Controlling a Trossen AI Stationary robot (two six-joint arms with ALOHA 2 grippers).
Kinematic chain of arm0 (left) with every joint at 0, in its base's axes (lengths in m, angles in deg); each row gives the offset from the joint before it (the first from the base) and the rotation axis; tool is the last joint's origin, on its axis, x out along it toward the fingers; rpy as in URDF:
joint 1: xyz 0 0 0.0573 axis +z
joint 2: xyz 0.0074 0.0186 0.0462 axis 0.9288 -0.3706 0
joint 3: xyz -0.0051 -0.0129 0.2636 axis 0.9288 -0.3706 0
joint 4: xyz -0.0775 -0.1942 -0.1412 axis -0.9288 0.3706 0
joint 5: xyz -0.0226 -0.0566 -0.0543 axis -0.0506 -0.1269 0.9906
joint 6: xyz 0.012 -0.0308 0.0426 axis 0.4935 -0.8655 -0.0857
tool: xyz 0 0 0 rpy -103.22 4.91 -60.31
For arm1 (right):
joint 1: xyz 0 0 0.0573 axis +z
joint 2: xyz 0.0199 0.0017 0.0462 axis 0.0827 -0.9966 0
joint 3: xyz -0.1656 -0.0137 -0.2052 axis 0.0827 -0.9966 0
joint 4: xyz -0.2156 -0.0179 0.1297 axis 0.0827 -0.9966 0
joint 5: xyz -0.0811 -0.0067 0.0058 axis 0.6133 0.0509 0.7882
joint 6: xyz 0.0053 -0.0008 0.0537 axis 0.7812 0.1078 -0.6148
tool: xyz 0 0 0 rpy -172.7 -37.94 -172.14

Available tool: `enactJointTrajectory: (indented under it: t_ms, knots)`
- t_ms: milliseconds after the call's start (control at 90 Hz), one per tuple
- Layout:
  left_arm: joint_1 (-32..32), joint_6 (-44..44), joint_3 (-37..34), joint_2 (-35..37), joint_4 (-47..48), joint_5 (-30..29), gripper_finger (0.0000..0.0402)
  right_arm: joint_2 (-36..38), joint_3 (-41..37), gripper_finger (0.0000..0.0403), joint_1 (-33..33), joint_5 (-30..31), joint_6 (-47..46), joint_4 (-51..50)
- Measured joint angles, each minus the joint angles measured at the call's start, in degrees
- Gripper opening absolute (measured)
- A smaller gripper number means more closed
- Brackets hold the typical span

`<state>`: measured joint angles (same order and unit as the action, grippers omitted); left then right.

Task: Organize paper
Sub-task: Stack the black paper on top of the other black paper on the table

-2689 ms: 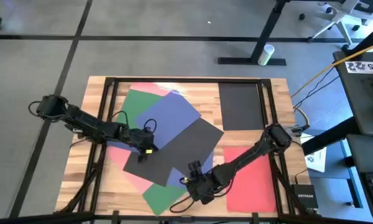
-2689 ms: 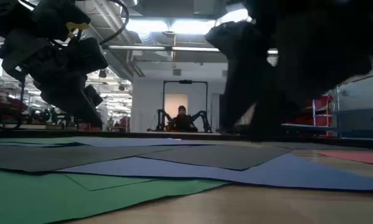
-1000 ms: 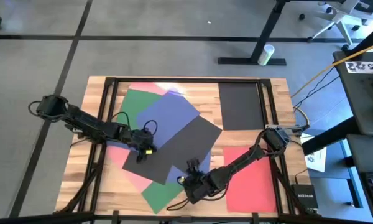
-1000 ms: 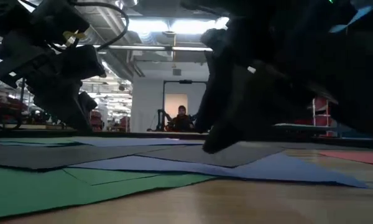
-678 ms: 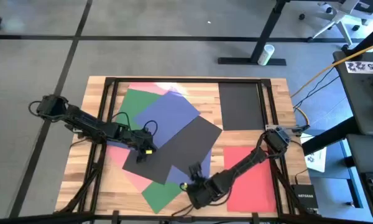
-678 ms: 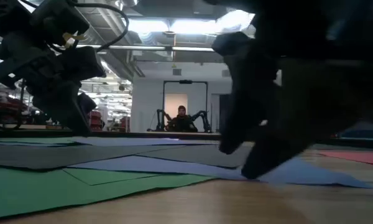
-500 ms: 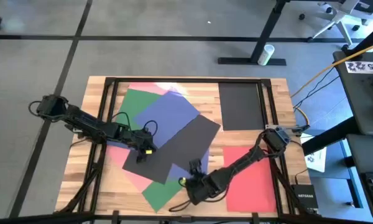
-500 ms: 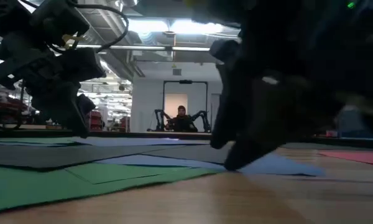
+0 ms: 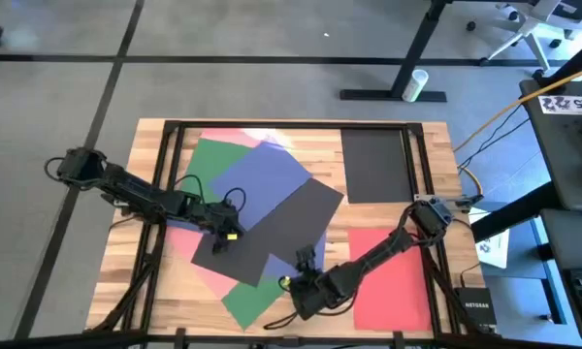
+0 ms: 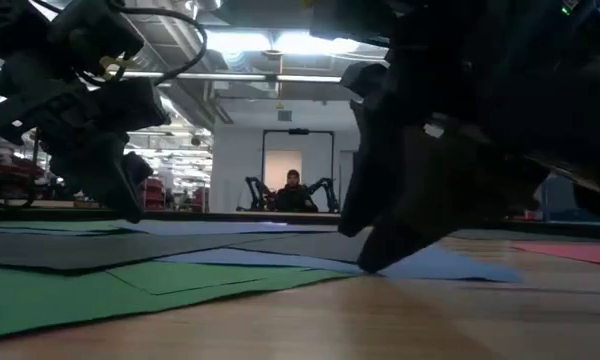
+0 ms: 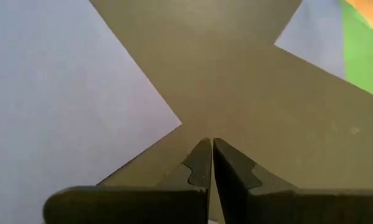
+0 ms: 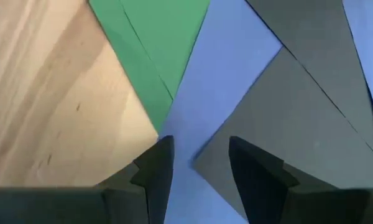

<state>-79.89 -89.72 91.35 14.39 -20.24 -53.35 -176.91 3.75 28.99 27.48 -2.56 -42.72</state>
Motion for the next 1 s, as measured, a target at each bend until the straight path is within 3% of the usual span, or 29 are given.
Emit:
enactJointTrajectory:
  t_ms: [744, 856, 1000]
  knots:
    - [0.0, -0.1, 0.0, 0.0, -0.1, 0.0, 0.0, 0.0, 0.0, 0.0142, -0.5, 7.6, -3.8, -3.9]
    - [0.0, -0.3, 0.0, 0.0, -0.1, 0.0, 0.0, 0.0, 0.0, 0.0112, -0.8, 7.5, -4.5, -3.9]
    - [-0.4, -0.4, 0.0, 0.0, -0.5, 0.0, 0.0, 0.0, 0.0, 0.0035, -1.6, 6.4, -4.4, -4.0]
